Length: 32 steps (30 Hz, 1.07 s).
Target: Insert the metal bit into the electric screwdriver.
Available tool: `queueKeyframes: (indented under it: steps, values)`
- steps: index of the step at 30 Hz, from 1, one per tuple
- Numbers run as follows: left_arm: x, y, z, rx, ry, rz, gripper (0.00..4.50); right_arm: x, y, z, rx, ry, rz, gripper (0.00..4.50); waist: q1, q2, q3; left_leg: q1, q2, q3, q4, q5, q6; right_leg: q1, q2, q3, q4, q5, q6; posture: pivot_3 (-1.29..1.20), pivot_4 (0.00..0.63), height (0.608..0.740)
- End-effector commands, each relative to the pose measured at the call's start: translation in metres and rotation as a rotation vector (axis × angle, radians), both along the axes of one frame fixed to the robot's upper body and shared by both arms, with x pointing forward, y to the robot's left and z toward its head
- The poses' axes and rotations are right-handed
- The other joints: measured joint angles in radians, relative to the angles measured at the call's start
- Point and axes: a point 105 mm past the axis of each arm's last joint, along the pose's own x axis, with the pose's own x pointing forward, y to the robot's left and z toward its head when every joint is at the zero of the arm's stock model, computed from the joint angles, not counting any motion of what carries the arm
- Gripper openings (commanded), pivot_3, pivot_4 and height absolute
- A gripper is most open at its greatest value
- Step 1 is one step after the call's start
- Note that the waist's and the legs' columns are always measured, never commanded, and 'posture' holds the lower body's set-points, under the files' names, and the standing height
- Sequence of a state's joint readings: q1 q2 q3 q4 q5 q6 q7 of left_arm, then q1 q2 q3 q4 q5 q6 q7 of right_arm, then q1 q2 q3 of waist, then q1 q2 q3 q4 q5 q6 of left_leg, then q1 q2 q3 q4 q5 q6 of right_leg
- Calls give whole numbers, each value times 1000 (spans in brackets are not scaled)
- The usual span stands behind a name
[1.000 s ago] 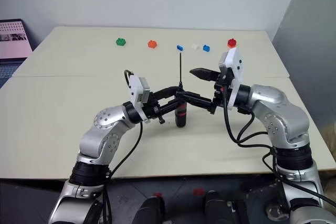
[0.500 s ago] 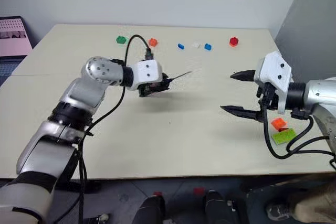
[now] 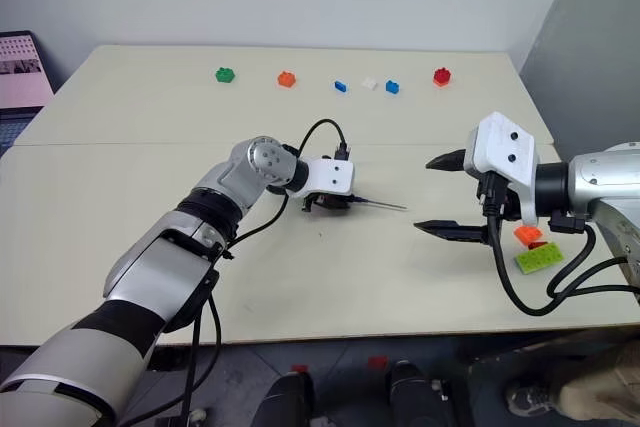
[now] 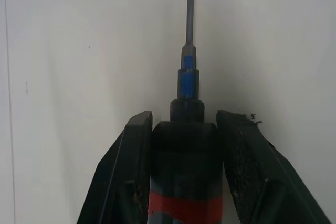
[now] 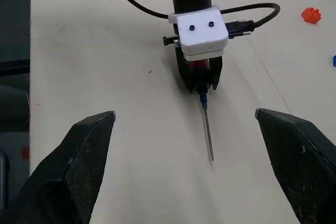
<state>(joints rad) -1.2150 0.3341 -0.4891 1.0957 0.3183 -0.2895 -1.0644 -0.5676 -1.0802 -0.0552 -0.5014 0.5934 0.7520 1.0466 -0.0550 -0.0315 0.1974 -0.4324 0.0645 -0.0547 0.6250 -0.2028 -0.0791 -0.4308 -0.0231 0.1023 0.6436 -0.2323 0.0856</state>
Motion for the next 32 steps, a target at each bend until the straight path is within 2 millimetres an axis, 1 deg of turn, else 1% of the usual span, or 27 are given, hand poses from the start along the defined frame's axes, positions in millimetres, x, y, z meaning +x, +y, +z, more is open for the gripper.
queueKeyframes:
  steps: [1,2,5,7,8,9,10,12,14,16,17,18,20,21,24,26,28,30,32]
  values:
    - [0,-11,22,-82,14,-15,2674,2,-3,5,-22,-32,-15,4500,1,0,0,0,0,0,0,0,0,0,0,0,0,0,0,0,150,740]
    - [0,-13,26,-98,19,-16,2819,2,-4,5,-22,-31,-16,4500,1,0,0,0,0,0,0,0,0,0,0,0,0,0,0,0,150,740]
    - [-1,-15,39,-156,33,-20,3447,4,-4,4,-23,-30,-17,4500,1,0,0,0,0,0,1,0,0,0,0,0,1,0,0,0,150,740]
    - [0,-15,53,-220,21,-9,3940,6,-4,3,-20,-29,-19,4500,1,0,0,0,0,0,1,0,0,0,0,0,1,0,0,0,150,740]
    - [-2,-10,65,-267,20,-2,4124,7,-4,2,-17,-26,-19,4500,1,0,0,0,0,0,1,0,0,0,0,0,2,0,0,0,150,740]
    - [-3,-6,72,-297,20,1,4124,8,-5,1,-15,-24,-20,4500,0,0,0,0,0,0,1,0,0,0,0,0,2,0,0,0,150,740]
    - [-4,0,80,-320,12,8,4124,8,-5,0,-11,-22,-22,4500,-2,0,0,0,0,0,1,0,0,0,0,0,2,0,0,0,150,740]
    - [-9,17,94,-386,11,44,4124,10,-6,-3,1,-17,-32,4500,-7,0,0,0,0,0,1,0,0,0,0,0,2,1,1,0,150,740]
    - [-11,59,104,-441,-24,168,4124,12,-10,-9,15,-8,-56,4500,-13,0,0,1,1,-1,0,0,0,0,0,0,3,1,2,0,150,740]
    - [-17,84,105,-452,-31,252,4124,13,-15,-13,20,-5,-73,4500,-21,0,0,2,1,-1,0,0,0,0,1,0,4,1,2,0,150,740]
    - [-21,100,104,-447,-35,296,4124,14,-19,-15,21,-3,-87,4500,-21,0,0,2,1,-1,0,0,0,0,1,0,4,1,2,0,150,740]
    - [-29,116,104,-462,-24,333,4124,15,-23,-18,22,-1,-101,4500,-21,0,0,2,1,-1,0,0,0,0,1,-1,5,1,2,0,150,740]
    - [-44,136,107,-472,-31,366,4124,16,-30,-21,27,6,-120,4500,-20,0,0,2,1,-1,1,0,0,1,0,-1,4,1,2,0,150,740]
    - [-53,150,108,-470,-41,394,4124,16,-33,-22,33,10,-126,4500,-18,0,0,2,1,-1,2,0,0,1,0,-1,4,1,2,0,150,740]
    - [-75,176,106,-472,-29,462,4124,17,-39,-24,37,16,-130,4500,-12,0,0,2,1,-1,4,0,0,1,0,-1,4,1,2,0,150,740]
    - [-92,187,100,-471,16,484,4124,18,-42,-24,42,20,-126,4500,-10,0,0,2,1,-1,4,0,0,2,0,-1,4,-1,-2,0,150,740]
    - [-102,190,95,-477,46,497,4124,19,-43,-24,44,20,-125,4500,-4,0,0,5,1,-1,4,0,0,4,0,-1,4,-2,-3,0,150,740]
    - [-110,193,90,-505,83,517,4124,23,-44,-24,54,16,-129,4500,1,0,0,7,1,-1,4,0,0,7,-1,-1,4,-2,-4,0,150,740]
    - [-114,198,84,-525,106,552,4124,27,-44,-24,55,11,-130,4500,0,0,0,8,1,-1,4,0,0,7,-1,-1,4,-2,-5,0,150,740]
